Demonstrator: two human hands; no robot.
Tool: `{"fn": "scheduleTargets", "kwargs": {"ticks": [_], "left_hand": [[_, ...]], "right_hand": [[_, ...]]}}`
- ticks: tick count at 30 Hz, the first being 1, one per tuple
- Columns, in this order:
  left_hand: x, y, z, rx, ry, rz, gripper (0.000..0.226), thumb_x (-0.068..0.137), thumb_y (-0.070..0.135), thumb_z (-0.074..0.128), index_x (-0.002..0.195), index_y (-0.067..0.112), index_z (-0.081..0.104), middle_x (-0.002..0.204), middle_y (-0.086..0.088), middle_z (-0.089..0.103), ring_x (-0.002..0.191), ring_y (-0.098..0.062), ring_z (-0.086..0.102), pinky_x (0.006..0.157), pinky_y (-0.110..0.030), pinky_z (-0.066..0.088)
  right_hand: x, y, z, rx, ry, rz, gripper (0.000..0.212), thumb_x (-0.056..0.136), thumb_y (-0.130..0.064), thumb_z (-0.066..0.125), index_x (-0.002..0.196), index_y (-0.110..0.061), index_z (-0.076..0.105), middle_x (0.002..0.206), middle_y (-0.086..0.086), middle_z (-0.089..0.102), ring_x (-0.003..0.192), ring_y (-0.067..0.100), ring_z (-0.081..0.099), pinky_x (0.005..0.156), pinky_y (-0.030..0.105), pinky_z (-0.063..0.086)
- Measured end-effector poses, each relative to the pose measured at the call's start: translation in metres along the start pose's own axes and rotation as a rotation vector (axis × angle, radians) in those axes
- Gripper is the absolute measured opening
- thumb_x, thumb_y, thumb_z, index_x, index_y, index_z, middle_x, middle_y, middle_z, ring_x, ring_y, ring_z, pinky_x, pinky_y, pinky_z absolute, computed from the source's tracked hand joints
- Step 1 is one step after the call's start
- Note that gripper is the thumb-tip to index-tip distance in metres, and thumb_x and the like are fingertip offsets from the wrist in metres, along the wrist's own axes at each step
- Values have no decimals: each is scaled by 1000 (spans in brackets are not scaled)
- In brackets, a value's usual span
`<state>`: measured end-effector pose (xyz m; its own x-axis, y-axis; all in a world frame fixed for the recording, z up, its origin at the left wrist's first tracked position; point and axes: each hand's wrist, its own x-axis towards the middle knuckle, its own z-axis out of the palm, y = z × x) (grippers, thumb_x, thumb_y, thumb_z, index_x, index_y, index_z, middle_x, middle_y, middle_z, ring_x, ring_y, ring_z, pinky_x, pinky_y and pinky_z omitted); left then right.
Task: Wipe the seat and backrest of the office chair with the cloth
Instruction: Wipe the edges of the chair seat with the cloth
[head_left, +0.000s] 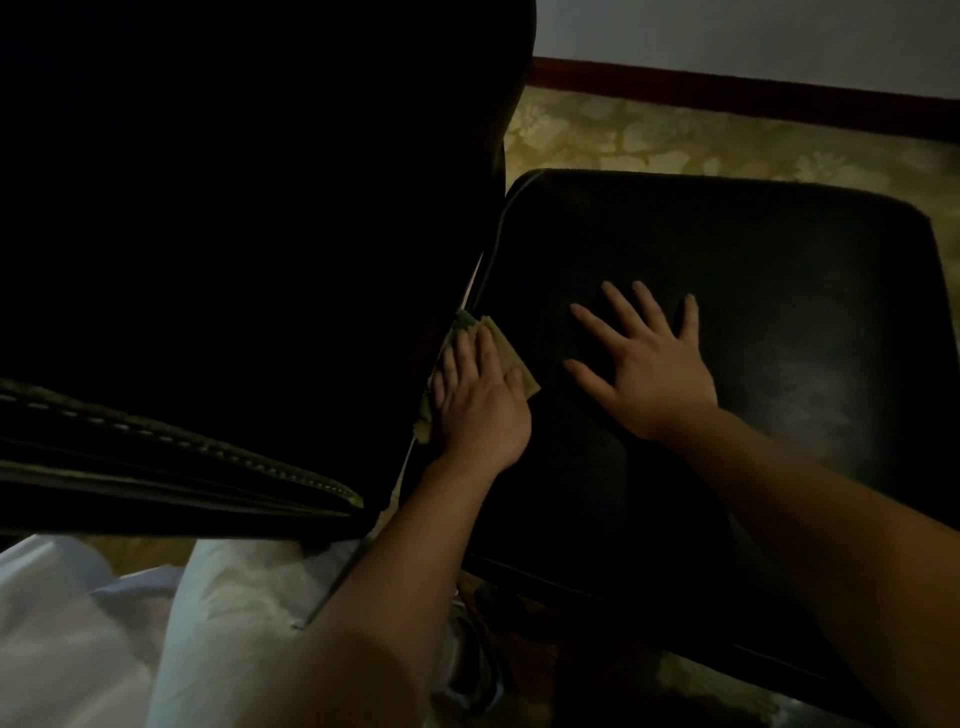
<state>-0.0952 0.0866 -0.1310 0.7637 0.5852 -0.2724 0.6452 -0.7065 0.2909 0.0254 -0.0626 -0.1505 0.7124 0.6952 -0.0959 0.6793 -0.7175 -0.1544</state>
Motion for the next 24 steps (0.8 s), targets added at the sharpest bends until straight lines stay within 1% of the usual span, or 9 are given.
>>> {"fn": "scheduleTargets", "kwargs": {"ticks": [3,9,16,20,24], "left_hand": [[19,14,-4,5,-6,-37,63,110,36,24,161,18,-8,170,-6,-11,157,-23,-10,124,-43,-6],[42,26,-12,-16,-18,-23,64,110,36,26,162,17,-7,170,-7,-8,157,-25,-5,125,-43,-2],[9,3,-2,-10,34,23,63,110,37,26,162,22,-7,171,-2,-8,157,-20,-7,125,-43,-1],[-21,-16,4,14,66,82,64,109,38,26,162,22,-7,170,-2,-10,157,-19,-9,124,-38,-4],[-40,-27,6,19,53,117,64,109,37,25,162,21,-7,170,-2,-12,156,-18,-11,124,-35,-7]], "right_hand": [[1,0,1,-4,18,8,72,92,-78,10,156,-46,4,168,-2,-1,154,26,-5,116,65,-10],[0,-1,3,5,49,8,72,92,-77,10,157,-45,8,168,-1,4,154,27,-3,116,65,-10],[0,2,5,10,45,-1,71,93,-78,12,156,-46,6,168,-1,3,154,26,-3,116,65,-10],[-1,2,5,12,41,-2,71,93,-78,11,156,-45,5,168,-1,2,154,26,-4,116,65,-9],[-1,2,5,12,48,-9,71,93,-77,13,156,-45,6,168,-1,4,154,26,-2,117,65,-8]]}}
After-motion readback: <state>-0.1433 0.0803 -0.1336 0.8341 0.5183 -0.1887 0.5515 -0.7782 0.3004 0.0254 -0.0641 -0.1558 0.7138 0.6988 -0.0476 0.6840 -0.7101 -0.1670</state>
